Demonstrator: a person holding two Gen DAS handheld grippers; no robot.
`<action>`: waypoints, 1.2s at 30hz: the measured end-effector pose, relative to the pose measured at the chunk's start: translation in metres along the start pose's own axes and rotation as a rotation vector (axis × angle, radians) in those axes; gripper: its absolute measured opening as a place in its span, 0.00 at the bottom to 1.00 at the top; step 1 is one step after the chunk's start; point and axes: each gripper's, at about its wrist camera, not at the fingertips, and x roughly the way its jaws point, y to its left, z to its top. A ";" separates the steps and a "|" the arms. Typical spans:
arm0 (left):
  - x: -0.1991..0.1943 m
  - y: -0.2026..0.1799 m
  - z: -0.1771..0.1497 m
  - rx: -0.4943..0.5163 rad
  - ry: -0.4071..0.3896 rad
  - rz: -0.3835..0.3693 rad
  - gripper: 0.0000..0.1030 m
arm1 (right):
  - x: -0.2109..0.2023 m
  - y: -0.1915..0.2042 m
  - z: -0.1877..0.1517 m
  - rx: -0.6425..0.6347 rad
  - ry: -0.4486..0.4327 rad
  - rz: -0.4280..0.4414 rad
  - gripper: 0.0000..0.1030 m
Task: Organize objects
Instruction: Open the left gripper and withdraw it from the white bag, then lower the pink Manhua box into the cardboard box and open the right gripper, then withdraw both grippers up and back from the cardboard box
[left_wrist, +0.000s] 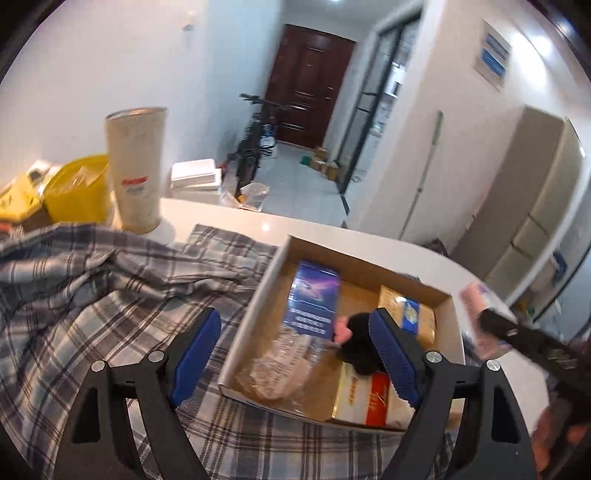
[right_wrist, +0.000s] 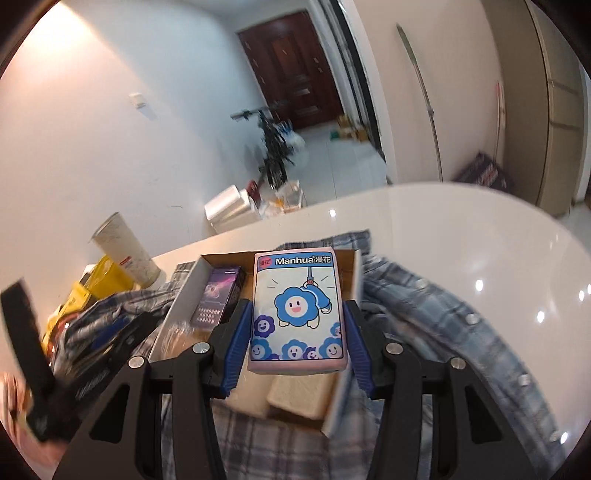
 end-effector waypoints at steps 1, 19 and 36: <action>0.001 0.005 -0.001 -0.021 0.000 0.000 0.82 | 0.010 0.000 0.001 0.006 0.009 -0.013 0.47; 0.011 -0.001 -0.010 0.027 0.024 0.009 0.82 | 0.066 -0.013 -0.004 0.040 0.075 -0.040 0.48; -0.037 -0.022 0.001 0.130 -0.104 -0.032 0.82 | -0.007 -0.001 0.013 -0.023 -0.078 -0.034 0.61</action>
